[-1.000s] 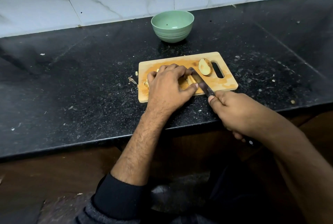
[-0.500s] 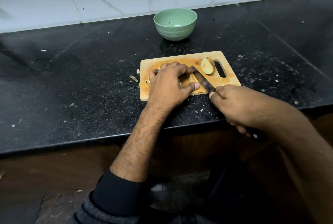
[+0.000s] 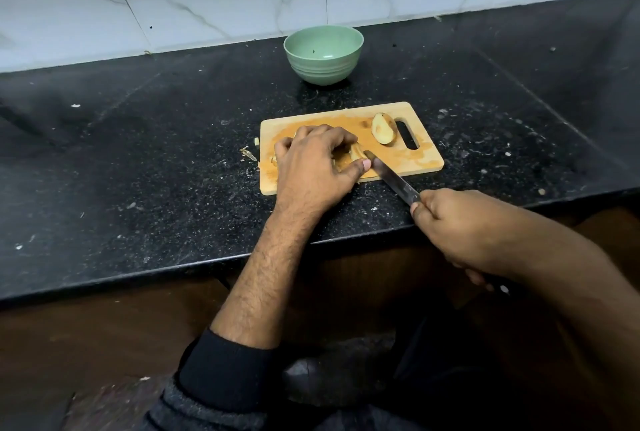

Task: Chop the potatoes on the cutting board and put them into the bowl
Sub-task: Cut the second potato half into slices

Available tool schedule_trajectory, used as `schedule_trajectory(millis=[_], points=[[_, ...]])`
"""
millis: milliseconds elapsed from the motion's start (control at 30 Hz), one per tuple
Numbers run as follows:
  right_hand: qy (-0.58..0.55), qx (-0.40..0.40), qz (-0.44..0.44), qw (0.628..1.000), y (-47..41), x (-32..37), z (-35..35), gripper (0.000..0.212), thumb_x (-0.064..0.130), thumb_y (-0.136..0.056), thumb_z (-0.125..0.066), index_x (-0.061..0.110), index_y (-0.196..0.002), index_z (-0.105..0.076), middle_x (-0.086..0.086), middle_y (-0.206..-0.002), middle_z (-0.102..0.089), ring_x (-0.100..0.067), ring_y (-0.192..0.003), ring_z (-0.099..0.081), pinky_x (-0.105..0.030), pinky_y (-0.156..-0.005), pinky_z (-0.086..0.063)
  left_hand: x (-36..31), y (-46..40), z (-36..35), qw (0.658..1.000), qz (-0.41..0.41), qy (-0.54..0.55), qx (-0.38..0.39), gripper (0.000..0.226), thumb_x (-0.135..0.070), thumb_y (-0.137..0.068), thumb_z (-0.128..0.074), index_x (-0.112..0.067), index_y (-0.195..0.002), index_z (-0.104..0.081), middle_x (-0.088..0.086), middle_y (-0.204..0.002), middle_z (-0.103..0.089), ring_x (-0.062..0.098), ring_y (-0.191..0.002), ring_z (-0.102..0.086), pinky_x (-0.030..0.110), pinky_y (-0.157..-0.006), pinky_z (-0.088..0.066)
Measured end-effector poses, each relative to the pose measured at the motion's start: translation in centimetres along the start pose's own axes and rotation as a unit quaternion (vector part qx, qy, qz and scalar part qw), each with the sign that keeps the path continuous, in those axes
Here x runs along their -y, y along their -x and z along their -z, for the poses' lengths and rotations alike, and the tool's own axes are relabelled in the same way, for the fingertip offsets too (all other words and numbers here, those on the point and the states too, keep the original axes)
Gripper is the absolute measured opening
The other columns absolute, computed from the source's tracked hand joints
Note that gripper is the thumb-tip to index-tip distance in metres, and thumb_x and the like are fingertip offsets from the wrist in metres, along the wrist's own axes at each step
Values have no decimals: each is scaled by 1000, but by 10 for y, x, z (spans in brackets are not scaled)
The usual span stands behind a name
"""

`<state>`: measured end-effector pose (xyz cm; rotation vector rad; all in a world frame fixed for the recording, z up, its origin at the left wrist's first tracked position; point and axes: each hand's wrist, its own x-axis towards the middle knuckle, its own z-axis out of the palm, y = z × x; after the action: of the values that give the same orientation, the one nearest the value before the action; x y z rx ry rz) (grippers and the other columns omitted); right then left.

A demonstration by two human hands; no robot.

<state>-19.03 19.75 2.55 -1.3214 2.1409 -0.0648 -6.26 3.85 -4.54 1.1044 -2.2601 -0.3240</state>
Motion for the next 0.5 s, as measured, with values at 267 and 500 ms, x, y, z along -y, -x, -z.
schedule_trajectory(millis=[267, 500], points=[[-5, 0, -12, 1000, 21, -5, 2, 32, 43, -108, -33, 26, -87, -50, 0, -44, -57, -18, -36, -55, -29, -42, -52, -2, 2, 1, 1000, -6, -11, -8, 46, -63, -79, -66, -35, -115, -67, -20, -114, -64, 8, -119, -45, 39, -98, -21], [-61, -86, 2, 994, 24, -7, -2, 36, 49, -106, -32, 26, -87, -52, -8, -55, -64, -21, -39, -58, -31, -43, -52, -3, 5, -1, 997, -36, -64, -4, 53, -66, -88, -53, -33, -129, -62, -13, -116, -63, 14, -122, -45, 45, -103, -24]])
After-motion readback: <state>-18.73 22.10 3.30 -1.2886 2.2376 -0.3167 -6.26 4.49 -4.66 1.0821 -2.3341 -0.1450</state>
